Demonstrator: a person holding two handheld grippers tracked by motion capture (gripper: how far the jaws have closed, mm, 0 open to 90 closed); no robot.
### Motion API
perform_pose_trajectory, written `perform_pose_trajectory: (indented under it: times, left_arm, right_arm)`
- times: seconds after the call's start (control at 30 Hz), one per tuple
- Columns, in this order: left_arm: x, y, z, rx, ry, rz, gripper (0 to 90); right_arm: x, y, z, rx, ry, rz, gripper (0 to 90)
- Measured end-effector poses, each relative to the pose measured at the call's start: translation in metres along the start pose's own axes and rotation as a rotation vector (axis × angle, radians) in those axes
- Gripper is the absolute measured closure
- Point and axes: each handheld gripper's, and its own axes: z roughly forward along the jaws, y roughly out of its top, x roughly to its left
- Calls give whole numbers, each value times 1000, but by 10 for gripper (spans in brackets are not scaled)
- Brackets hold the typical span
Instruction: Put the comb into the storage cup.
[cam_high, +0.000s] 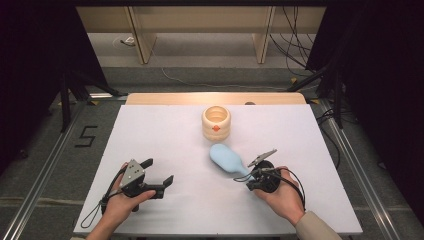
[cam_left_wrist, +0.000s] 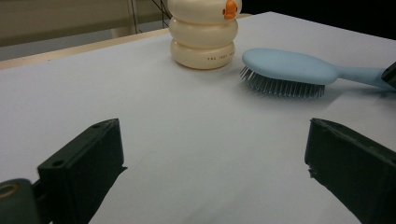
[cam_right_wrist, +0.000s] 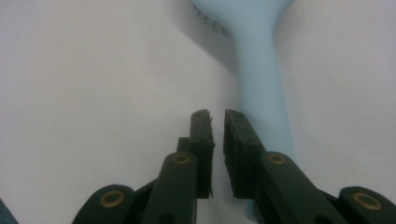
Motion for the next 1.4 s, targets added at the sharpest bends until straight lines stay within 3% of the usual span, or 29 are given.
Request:
perform_pose_trajectory:
  times: [0.03, 0.1, 0.43, 0.57, 0.73, 1.03, 1.17, 1.2, 1.4]
  left_arm:
    - [0, 0, 0, 0, 1, 0, 40]
    - [0, 0, 0, 0, 2, -1, 40]
    - [0, 0, 0, 0, 0, 0, 39]
    - [0, 0, 0, -4, 1, 1, 40]
    - [0, 0, 0, -5, 4, 0, 41]
    - [0, 0, 1, -3, 2, -1, 41]
    - [0, 0, 0, -5, 5, -1, 41]
    - [0, 0, 0, -5, 5, -1, 41]
    - [1, 0, 0, -5, 4, -1, 41]
  right_arm:
    - [1, 1, -1, -38, 14, -21, 744]
    - [2, 1, -2, -48, 17, -22, 712]
    - [-1, 10, -24, -202, 21, -79, 291]
    - [-9, 14, -28, -212, -2, -83, 188]
    - [-16, 16, -28, -218, -22, -95, 169]
    - [-25, 27, -17, -144, -26, -148, 170]
    - [-23, 36, -11, -84, -13, -166, 171]
    - [-22, 42, -7, -37, -5, -164, 174]
    - [-19, 51, 4, 40, -9, -159, 188]
